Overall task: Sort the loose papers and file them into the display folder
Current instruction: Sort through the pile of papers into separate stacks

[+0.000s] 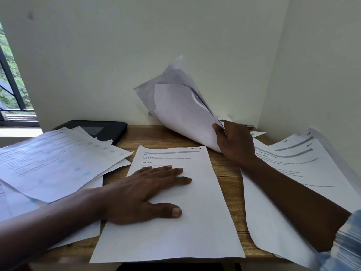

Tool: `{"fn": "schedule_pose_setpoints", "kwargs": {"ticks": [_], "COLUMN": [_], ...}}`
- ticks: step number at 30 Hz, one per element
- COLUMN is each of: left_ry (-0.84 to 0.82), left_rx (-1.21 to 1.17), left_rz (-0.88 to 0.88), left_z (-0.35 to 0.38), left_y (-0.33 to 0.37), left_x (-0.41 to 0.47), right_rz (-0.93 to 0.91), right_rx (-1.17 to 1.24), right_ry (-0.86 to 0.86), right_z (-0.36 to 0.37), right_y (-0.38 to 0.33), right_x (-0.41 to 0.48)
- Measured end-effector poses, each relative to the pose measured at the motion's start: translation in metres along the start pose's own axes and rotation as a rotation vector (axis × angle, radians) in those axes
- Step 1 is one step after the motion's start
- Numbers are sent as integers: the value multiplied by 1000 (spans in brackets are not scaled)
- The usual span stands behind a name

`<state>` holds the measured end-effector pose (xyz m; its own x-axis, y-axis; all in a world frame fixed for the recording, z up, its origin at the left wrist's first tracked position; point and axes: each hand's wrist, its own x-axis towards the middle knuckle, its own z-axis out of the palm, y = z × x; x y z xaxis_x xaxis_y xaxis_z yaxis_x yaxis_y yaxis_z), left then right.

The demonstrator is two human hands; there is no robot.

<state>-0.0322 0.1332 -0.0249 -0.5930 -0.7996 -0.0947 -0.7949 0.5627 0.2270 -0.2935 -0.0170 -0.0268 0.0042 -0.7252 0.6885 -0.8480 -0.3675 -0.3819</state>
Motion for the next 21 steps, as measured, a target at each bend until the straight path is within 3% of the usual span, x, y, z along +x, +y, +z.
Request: {"fn": "schedule_pose_setpoints", "kwargs": {"ticks": [5,12,17,21], "left_ry": [95,577,854,974], "left_rx": [-43,-23,18,121], "left_rz": [-10,-43,29,43], "left_z": [0,7,-31,-73], "left_y": [0,7,26,45], "left_x": [-2,-24,-61,-88], "right_rz": [-112,-173,-192,-245], "right_rx": [-110,-186,-250,-287], "right_ry": [-89,-223,-600,-883], "right_z": [1,-7,-43,-71], "right_y": [-4,-16,-46,-71], "right_x": [-5,-14,-30,-24]}}
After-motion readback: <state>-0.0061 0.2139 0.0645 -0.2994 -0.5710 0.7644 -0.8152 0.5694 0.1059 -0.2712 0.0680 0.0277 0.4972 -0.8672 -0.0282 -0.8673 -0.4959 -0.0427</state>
